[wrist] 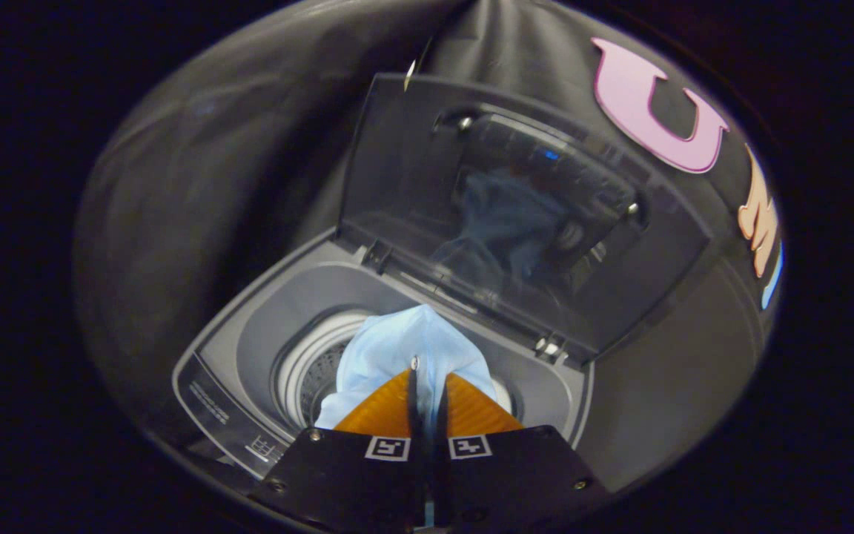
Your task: Put the clothes into the washing machine and then close the washing machine lid.
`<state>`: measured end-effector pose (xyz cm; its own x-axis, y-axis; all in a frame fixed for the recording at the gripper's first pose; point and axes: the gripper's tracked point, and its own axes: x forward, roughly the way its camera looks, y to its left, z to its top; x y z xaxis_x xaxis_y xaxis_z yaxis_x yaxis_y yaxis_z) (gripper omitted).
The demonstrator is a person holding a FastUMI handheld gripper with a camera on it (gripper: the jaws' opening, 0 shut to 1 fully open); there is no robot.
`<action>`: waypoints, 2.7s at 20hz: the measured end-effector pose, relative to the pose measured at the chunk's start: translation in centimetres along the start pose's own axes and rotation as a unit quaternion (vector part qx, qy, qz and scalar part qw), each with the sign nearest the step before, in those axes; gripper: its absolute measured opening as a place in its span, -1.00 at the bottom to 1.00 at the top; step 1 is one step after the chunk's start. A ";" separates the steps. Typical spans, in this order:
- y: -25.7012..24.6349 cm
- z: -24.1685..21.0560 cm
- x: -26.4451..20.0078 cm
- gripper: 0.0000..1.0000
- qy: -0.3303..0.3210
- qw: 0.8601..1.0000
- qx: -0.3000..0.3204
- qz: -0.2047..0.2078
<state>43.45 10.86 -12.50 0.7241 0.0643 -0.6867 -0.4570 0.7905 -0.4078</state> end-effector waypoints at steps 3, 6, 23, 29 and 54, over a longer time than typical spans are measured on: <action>0.7 -2.1 2.9 -0.90 0.032 0.999 0.007 0.008; 1.4 -4.1 5.0 -0.90 0.080 0.996 0.031 0.025; 0.2 -3.1 6.2 0.07 0.095 0.992 0.073 0.040; -1.6 -0.7 2.2 0.97 0.047 0.996 0.074 0.023; -14.0 24.0 -7.6 0.94 -0.292 0.929 0.201 -0.104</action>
<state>56.75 13.99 12.88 0.9857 0.1109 -0.1273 -0.1305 0.9788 -0.1578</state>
